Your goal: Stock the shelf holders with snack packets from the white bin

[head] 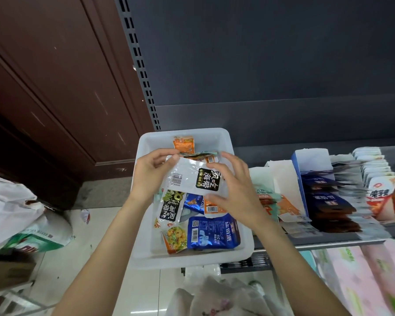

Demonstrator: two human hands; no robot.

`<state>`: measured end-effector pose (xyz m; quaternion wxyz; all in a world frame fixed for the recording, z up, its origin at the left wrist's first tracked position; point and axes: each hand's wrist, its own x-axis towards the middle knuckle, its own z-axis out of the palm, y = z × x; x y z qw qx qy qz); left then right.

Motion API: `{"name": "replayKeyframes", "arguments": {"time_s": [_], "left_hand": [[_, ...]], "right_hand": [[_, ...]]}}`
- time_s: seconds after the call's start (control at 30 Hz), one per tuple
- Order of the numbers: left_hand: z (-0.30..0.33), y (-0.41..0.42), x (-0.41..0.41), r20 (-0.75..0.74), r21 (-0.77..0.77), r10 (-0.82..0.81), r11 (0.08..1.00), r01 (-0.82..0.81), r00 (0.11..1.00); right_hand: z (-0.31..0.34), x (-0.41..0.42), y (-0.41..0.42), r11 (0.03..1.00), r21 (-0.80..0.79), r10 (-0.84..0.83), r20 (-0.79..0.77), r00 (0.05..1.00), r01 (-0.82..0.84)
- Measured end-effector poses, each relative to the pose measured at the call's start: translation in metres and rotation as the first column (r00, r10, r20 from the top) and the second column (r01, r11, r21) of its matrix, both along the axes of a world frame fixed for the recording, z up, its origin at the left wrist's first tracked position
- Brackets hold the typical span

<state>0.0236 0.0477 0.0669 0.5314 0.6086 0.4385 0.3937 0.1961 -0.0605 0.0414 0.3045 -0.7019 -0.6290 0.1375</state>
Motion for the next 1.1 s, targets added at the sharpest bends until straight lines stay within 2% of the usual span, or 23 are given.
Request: {"name": "replayKeyframes", "arguments": {"time_s": [0.07,0.13,0.2,0.23,0.3,0.37,0.4,0.43,0.53,0.6,0.67,0.73,0.77,0.83,0.87,0.93,1.03,1.07,1.1], "left_hand": [[0.0,-0.003,0.005,0.066,-0.146,0.034,0.989,-0.024,0.997],[0.0,-0.006,0.011,0.063,-0.243,0.018,0.97,-0.002,0.998],[-0.003,-0.009,0.019,-0.057,-0.204,-0.078,0.977,0.065,0.995],[-0.002,-0.013,0.025,-0.146,-0.148,-0.148,0.981,0.126,0.978],[0.009,-0.022,0.038,-0.269,-0.072,-0.291,0.957,0.282,0.918],[0.023,-0.031,0.056,-0.246,-0.089,-0.431,0.902,0.422,0.868],[0.029,-0.036,0.066,-0.205,-0.119,-0.492,0.871,0.477,0.846],[0.033,-0.041,0.076,-0.182,-0.131,-0.538,0.843,0.522,0.823],[0.036,-0.051,0.107,-0.254,-0.053,-0.607,0.786,0.616,0.753],[0.033,-0.056,0.128,-0.264,-0.032,-0.649,0.745,0.666,0.713],[0.03,-0.061,0.152,-0.303,0.011,-0.643,0.736,0.677,0.703],[0.026,-0.069,0.18,-0.423,0.171,-0.548,0.734,0.657,0.722],[0.026,-0.076,0.194,-0.471,0.279,-0.482,0.714,0.643,0.739],[0.028,-0.09,0.225,-0.47,0.452,-0.41,0.649,0.612,0.782],[0.03,-0.097,0.24,-0.444,0.504,-0.408,0.622,0.599,0.797],[0.032,-0.11,0.272,-0.375,0.556,-0.422,0.61,0.565,0.825],[0.026,-0.118,0.315,-0.302,0.512,-0.363,0.718,0.472,0.881],[0.02,-0.116,0.327,-0.37,0.505,-0.307,0.726,0.467,0.877],[0.012,-0.114,0.338,-0.501,0.506,-0.239,0.698,0.506,0.832]], "right_hand": [[0.003,0.011,-0.009,0.998,-0.041,0.056,0.126,0.99,-0.051],[0.003,0.024,-0.019,0.998,0.054,0.027,0.128,0.991,-0.034],[0.009,0.036,-0.03,0.981,0.194,-0.019,0.069,0.997,0.005],[0.015,0.042,-0.035,0.978,0.205,-0.039,0.015,0.999,0.035],[0.028,0.054,-0.045,0.989,0.082,-0.105,-0.223,0.969,0.126],[0.036,0.069,-0.054,0.983,-0.043,-0.173,-0.549,0.818,0.179],[0.038,0.079,-0.06,0.976,-0.057,-0.197,-0.632,0.75,0.208],[0.04,0.087,-0.066,0.971,-0.062,-0.212,-0.676,0.705,0.233],[0.042,0.111,-0.085,0.953,-0.071,-0.24,-0.773,0.587,0.296],[0.044,0.127,-0.099,0.943,-0.067,-0.263,-0.754,0.602,0.327],[0.044,0.146,-0.115,0.935,-0.042,-0.28,-0.697,0.661,0.352],[0.044,0.167,-0.134,0.919,0.002,-0.324,-0.565,0.759,0.394],[0.044,0.179,-0.145,0.908,0.029,-0.361,-0.451,0.816,0.417],[0.047,0.202,-0.165,0.883,0.097,-0.421,-0.272,0.865,0.46],[0.05,0.212,-0.174,0.868,0.138,-0.431,-0.265,0.863,0.476],[0.057,0.232,-0.186,0.824,0.206,-0.422,-0.399,0.814,0.528],[0.059,0.27,-0.201,0.686,0.27,-0.444,-0.58,0.683,0.675],[0.058,0.283,-0.205,0.635,0.274,-0.455,-0.623,0.636,0.722],[0.058,0.295,-0.209,0.599,0.263,-0.463,-0.657,0.595,0.756]]}}
